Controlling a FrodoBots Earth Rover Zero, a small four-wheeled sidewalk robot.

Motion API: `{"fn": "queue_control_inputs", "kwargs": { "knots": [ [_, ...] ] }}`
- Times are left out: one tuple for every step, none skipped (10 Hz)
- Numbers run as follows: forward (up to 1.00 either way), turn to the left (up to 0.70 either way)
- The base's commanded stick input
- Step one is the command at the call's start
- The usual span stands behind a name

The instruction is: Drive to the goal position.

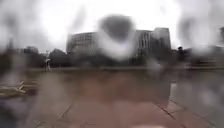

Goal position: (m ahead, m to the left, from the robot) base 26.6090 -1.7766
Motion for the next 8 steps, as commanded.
{"fn": "queue_control_inputs", "kwargs": {
  "knots": [
    [1.0,0.02],
    [1.0,0.01],
    [1.0,0.02],
    [1.0,0.4],
    [1.0,0.4],
    [1.0,0.4],
    [1.0,0.2],
    [1.0,0.06]
  ]
}}
